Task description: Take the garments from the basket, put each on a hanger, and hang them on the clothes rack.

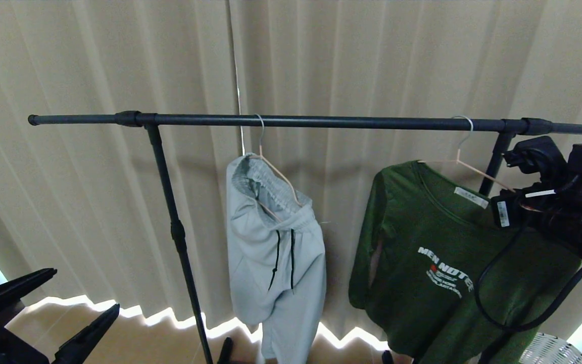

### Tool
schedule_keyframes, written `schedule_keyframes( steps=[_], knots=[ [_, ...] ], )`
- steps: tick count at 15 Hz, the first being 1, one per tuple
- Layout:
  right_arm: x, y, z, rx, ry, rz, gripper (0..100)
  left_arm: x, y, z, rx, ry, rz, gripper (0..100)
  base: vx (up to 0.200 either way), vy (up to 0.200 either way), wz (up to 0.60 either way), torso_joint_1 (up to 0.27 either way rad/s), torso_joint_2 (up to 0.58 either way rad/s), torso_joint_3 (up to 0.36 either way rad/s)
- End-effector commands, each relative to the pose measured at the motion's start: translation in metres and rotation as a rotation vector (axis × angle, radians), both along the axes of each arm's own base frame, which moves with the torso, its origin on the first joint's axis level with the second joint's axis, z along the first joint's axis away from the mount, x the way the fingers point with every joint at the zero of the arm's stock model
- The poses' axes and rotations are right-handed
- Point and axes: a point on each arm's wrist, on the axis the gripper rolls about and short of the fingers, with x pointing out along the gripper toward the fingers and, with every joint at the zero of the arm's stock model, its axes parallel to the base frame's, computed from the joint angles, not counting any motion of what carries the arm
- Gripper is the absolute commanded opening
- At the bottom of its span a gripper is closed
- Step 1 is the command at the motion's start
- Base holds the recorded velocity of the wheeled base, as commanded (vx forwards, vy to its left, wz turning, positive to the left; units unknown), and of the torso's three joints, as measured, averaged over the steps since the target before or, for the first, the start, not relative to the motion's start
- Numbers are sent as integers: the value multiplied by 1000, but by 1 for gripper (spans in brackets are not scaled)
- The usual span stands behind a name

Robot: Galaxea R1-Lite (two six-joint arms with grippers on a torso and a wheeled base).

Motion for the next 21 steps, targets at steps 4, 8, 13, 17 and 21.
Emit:
schedule_keyframes(
  steps=[4,8,13,17,21],
  knots=[
    [-7,2,-6,-2,21,10,0,-1,0,2,-3,-16,0,100,0,0,0,0,0,0],
    [-6,4,-4,0,13,20,0,-1,0,2,-1,-15,0,100,0,0,0,0,0,0],
    [-18,12,-6,43,-91,52,100,0,2,5,-5,-28,27,100,0,0,0,0,0,0],
    [-38,9,-18,66,-275,58,100,-3,11,20,-11,-110,116,100,0,0,0,0,0,0],
    [-56,7,-3,90,-464,82,100,-23,19,8,-10,-131,234,100,0,0,0,0,0,0]
  ],
)
